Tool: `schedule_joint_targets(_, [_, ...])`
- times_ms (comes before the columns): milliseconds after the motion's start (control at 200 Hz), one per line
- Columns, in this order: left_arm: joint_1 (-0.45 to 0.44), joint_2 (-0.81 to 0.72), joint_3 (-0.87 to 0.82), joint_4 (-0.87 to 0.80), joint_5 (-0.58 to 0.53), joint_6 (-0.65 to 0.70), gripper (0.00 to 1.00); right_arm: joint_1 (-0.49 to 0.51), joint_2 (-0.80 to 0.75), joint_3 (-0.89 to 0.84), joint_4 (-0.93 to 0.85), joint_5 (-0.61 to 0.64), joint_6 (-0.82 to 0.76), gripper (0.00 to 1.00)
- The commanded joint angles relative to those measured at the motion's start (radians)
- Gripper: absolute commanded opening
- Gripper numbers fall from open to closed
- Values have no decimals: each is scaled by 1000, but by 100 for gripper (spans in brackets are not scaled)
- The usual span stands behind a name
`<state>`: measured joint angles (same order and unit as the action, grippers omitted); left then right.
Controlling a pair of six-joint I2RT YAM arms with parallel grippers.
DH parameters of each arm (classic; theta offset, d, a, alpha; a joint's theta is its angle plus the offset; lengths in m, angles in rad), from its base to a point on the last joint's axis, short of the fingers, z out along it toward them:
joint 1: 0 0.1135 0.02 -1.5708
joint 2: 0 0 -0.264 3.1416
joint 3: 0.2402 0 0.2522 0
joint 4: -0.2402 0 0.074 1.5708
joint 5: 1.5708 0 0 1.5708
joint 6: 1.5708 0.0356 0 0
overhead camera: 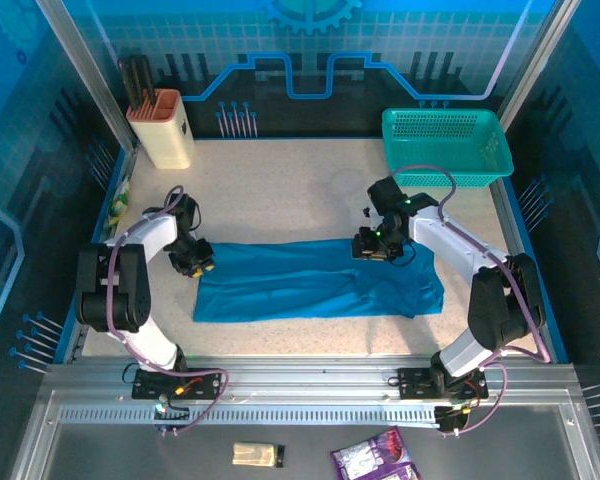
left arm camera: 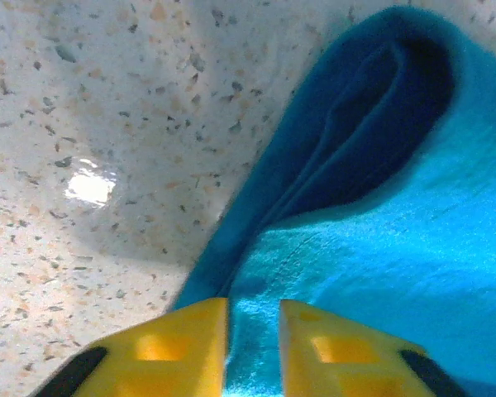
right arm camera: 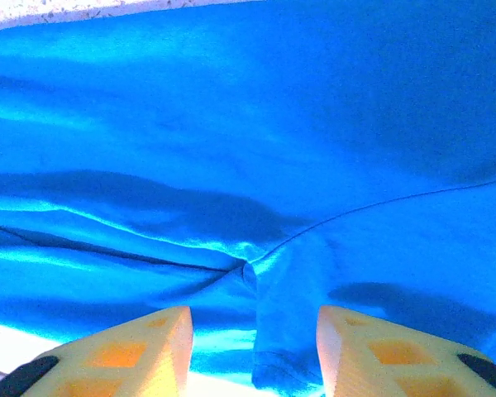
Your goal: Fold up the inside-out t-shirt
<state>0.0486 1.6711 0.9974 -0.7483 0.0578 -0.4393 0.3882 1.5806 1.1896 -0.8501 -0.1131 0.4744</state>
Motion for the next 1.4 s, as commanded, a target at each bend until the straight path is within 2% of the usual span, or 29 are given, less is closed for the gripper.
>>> schedule_joint_targets(0, [5, -14, -14, 17, 27, 6, 13, 13, -3, 38, -41, -7, 15, 45])
schedule_joint_targets(165, [7, -44, -31, 18, 32, 2, 0, 11, -13, 48, -56, 7, 12, 45])
schedule_joint_targets(280, [6, -92, -58, 14, 12, -15, 0, 12, -11, 48, -55, 6, 10, 45])
schedule_joint_targets(445, [7, -246, -129, -2, -35, -93, 0, 12, -8, 47, -55, 4, 6, 45])
schedule_joint_targets(650, [24, -400, -272, 44, 13, -213, 0, 10, 18, 45, -43, 3, -3, 44])
schedule_joint_targets(745, [44, -413, -322, 76, 19, -231, 0, 9, 44, 41, -21, -17, -8, 44])
schedule_joint_targets(901, [87, -324, -310, 104, 47, -199, 0, 10, 105, 31, 44, -113, -20, 44])
schedule_joint_targets(1041, [110, -310, -262, 104, 35, -172, 11, -1, 175, -1, 87, -157, -19, 45])
schedule_joint_targets(1141, [112, -309, -206, 76, 32, -149, 18, -17, 220, -41, 111, -140, -3, 47])
schedule_joint_targets(1281, [108, -320, -149, 49, 48, -126, 21, -37, 267, -30, 100, -93, 18, 52])
schedule_joint_targets(1396, [66, -345, -113, 32, 44, -119, 22, -37, 184, -22, 82, -73, 21, 57])
